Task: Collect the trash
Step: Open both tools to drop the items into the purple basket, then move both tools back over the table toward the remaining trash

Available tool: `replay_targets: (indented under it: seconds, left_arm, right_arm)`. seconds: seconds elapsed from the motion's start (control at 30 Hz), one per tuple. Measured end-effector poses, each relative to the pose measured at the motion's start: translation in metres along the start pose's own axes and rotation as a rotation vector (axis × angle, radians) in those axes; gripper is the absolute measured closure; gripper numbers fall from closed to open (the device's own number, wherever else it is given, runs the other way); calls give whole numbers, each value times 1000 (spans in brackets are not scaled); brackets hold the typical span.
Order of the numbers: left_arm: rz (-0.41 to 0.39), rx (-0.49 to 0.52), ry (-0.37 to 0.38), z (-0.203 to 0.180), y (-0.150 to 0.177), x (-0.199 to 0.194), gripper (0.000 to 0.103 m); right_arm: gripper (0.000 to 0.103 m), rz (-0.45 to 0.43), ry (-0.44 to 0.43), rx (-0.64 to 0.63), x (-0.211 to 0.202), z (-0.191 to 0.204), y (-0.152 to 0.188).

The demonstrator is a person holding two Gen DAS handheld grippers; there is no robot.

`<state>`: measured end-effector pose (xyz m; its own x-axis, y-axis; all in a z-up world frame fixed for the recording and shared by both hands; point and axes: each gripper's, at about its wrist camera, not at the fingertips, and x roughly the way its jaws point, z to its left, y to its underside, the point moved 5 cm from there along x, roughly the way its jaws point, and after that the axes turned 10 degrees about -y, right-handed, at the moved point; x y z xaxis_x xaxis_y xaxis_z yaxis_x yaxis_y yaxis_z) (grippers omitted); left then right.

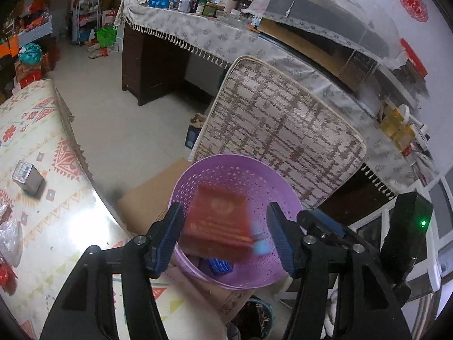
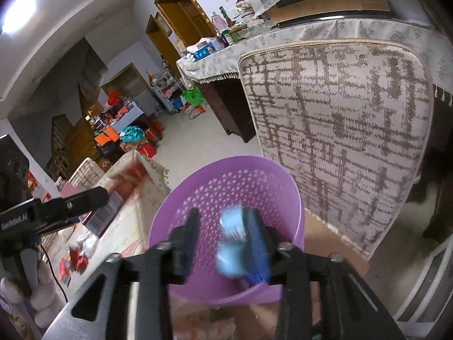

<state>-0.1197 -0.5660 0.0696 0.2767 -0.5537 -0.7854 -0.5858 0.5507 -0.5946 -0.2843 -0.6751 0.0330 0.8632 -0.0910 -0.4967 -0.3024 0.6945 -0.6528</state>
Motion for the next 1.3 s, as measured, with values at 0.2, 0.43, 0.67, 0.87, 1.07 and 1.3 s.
replay_targets:
  seconds: [0.2, 0.43, 0.67, 0.87, 1.07, 1.3]
  left_arm:
    - [-8, -24, -40, 20, 20, -15, 29]
    - [-24, -42, -120, 56, 63, -53, 20]
    - [-26, -182, -199, 126, 115, -93, 20]
    - [-66, -261, -357, 198, 157, -136, 20]
    - [-93, -441, -531, 296, 193, -182, 20]
    - [-56, -674, -597, 408, 218, -197, 20]
  right_arm:
    - [38, -6, -12, -1, -7, 1, 8]
    - [32, -20, -58, -53, -18, 32, 28]
    - [22, 39, -207, -94, 1, 100, 65]
    - [20, 206, -312, -166, 57, 176, 118]
    - [20, 315, -386, -229, 109, 242, 156]
    - [20, 370, -422, -237, 152, 278, 179]
